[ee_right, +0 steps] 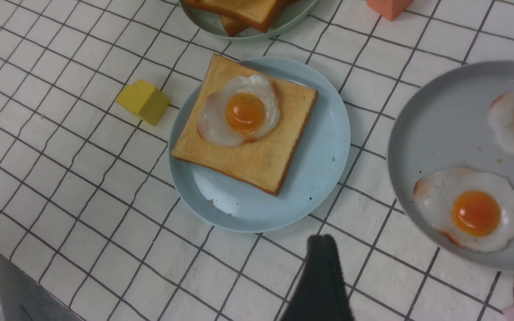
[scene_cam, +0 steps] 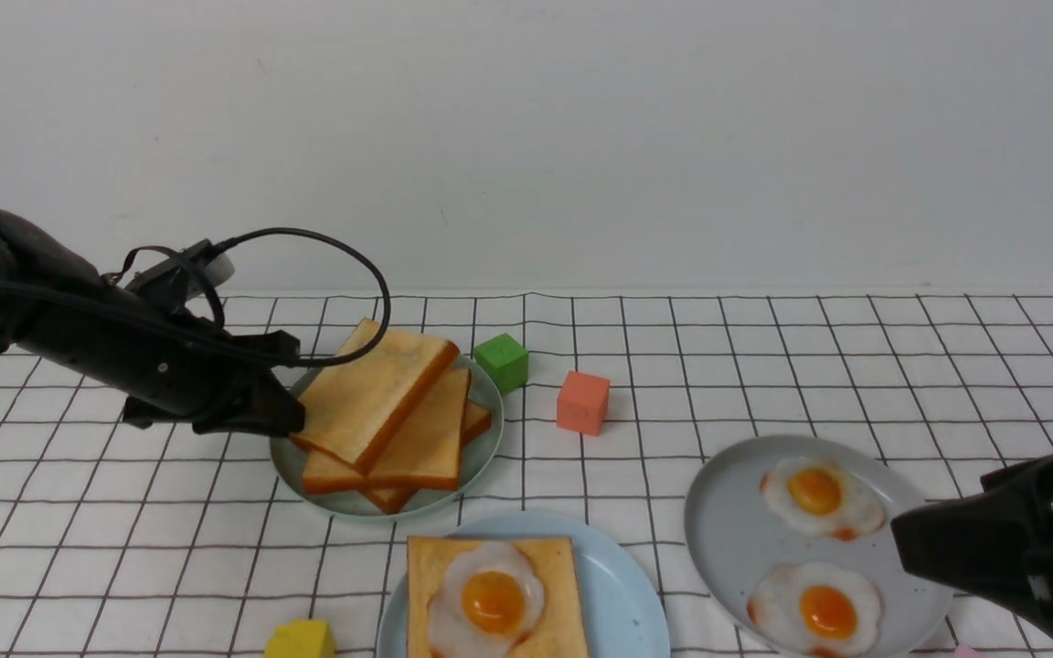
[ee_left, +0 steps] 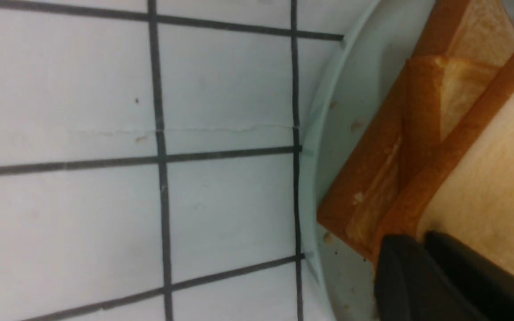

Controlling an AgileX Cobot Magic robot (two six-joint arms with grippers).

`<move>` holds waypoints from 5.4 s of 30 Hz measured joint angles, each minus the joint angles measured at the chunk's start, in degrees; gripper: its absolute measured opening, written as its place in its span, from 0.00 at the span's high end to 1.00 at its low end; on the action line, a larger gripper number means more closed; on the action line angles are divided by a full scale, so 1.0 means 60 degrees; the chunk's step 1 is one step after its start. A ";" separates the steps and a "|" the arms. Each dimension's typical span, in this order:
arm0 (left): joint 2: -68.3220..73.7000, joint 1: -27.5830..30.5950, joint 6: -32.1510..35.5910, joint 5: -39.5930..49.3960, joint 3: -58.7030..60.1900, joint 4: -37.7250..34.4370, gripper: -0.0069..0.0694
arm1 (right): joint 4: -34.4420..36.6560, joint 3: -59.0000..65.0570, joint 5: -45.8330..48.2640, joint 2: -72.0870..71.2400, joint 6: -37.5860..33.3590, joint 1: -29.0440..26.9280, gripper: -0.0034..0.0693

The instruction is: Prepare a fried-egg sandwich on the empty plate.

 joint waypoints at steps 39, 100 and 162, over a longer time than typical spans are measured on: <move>-0.1928 -0.4106 0.1192 -0.0350 0.1789 0.3466 0.67 | -0.0023 0.0482 0.0217 -0.0110 0.0000 0.0000 0.37; -1.7816 -0.3596 -0.9373 -0.1109 0.7923 0.8660 0.93 | -0.0386 0.6066 -0.7165 -0.6509 -0.0471 0.0000 0.94; -1.9130 -0.0590 -0.8509 -0.3106 1.2572 0.8570 0.88 | -0.1857 0.6506 -0.4378 -0.8281 -0.0612 -0.4264 0.87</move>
